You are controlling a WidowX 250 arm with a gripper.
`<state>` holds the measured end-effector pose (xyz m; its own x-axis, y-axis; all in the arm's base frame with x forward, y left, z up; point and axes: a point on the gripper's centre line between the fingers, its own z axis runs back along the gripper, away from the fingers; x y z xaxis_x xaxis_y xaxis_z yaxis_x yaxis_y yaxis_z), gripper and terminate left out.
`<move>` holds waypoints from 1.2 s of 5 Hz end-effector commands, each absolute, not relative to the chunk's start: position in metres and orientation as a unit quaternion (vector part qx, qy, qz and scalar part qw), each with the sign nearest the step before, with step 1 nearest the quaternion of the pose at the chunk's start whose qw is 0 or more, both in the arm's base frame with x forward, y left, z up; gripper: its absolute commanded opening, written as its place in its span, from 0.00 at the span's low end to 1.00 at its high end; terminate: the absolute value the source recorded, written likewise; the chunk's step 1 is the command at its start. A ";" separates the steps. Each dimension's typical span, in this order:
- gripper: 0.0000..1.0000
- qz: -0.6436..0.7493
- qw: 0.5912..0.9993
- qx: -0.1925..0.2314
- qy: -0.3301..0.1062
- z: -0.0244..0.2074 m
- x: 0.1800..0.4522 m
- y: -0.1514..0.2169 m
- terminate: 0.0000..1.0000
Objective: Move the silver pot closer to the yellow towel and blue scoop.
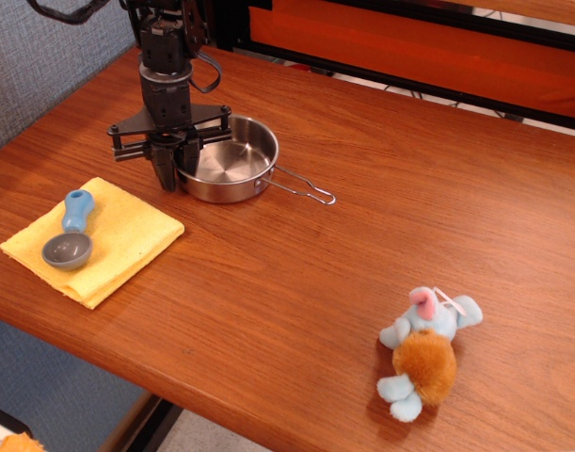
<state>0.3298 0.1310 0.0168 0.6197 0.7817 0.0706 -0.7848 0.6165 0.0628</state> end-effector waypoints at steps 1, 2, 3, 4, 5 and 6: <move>1.00 0.362 0.928 0.032 -0.077 0.077 0.347 0.128 0.00; 1.00 0.271 0.956 0.061 -0.091 0.104 0.351 0.096 0.00; 1.00 0.140 0.980 0.115 -0.085 0.121 0.346 0.038 0.00; 1.00 0.016 0.991 0.097 -0.088 0.135 0.331 -0.009 0.00; 1.00 -0.107 0.986 0.084 -0.098 0.145 0.312 -0.045 0.00; 1.00 -0.164 0.978 0.060 -0.110 0.152 0.294 -0.068 0.00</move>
